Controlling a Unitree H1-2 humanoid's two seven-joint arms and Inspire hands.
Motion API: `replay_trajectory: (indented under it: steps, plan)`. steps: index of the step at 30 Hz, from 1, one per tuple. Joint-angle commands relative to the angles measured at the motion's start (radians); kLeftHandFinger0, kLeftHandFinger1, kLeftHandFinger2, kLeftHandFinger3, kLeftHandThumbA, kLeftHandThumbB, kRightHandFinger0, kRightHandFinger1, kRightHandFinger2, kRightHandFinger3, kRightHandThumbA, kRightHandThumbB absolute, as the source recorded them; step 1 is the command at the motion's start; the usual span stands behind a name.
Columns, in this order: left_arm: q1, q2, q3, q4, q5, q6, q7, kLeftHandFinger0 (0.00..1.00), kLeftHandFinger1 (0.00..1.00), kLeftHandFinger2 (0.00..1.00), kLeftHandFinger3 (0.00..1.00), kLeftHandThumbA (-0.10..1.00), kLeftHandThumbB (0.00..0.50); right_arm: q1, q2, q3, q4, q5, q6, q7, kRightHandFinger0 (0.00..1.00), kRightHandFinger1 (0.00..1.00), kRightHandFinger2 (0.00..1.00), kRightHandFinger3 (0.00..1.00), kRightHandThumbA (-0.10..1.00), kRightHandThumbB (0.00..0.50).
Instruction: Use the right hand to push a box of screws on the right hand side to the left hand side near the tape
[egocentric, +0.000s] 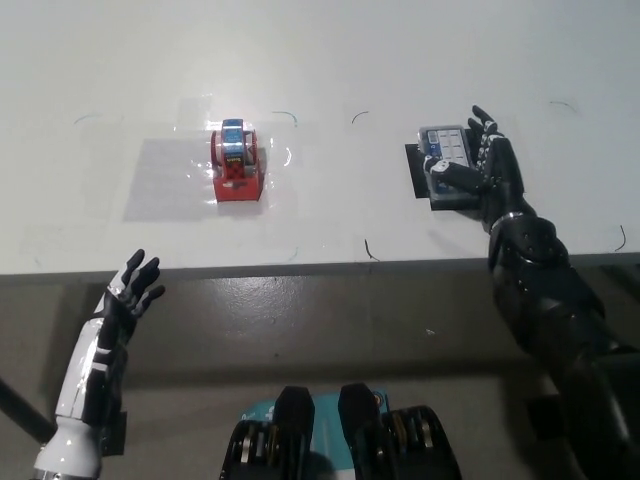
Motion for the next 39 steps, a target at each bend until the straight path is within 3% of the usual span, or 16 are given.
replay_trajectory:
  steps: [1, 13, 22, 36, 39]
  plan:
    - [-0.016, 0.018, 0.004, -0.033, -0.003, 0.000, -0.006, 1.00, 1.00, 1.00, 1.00, 1.00, 0.010, -0.038, 0.044, -0.022, -0.009, 0.041, 0.000, 0.034, 1.00, 1.00, 1.00, 1.00, 1.00, 0.169]
    - [-0.039, 0.025, 0.007, -0.032, -0.014, 0.001, -0.011, 1.00, 1.00, 1.00, 1.00, 1.00, 0.000, -0.053, 0.111, -0.044, -0.012, 0.062, -0.033, 0.032, 1.00, 1.00, 1.00, 1.00, 1.00, 0.211]
    - [-0.035, 0.030, 0.008, -0.036, -0.019, 0.002, -0.015, 1.00, 1.00, 1.00, 1.00, 1.00, 0.003, -0.039, 0.141, -0.026, -0.008, 0.055, -0.026, 0.049, 1.00, 1.00, 1.00, 1.00, 1.00, 0.197]
    - [-0.031, 0.023, 0.010, -0.043, -0.004, 0.005, -0.004, 1.00, 1.00, 1.00, 1.00, 1.00, 0.000, -0.038, 0.218, -0.001, -0.002, 0.037, -0.014, 0.021, 1.00, 1.00, 1.00, 1.00, 1.00, 0.241]
    - [-0.028, 0.023, 0.013, -0.044, -0.006, 0.001, -0.002, 1.00, 1.00, 1.00, 1.00, 1.00, 0.010, -0.030, 0.233, 0.008, -0.001, 0.034, -0.015, 0.013, 1.00, 1.00, 1.00, 1.00, 1.00, 0.223]
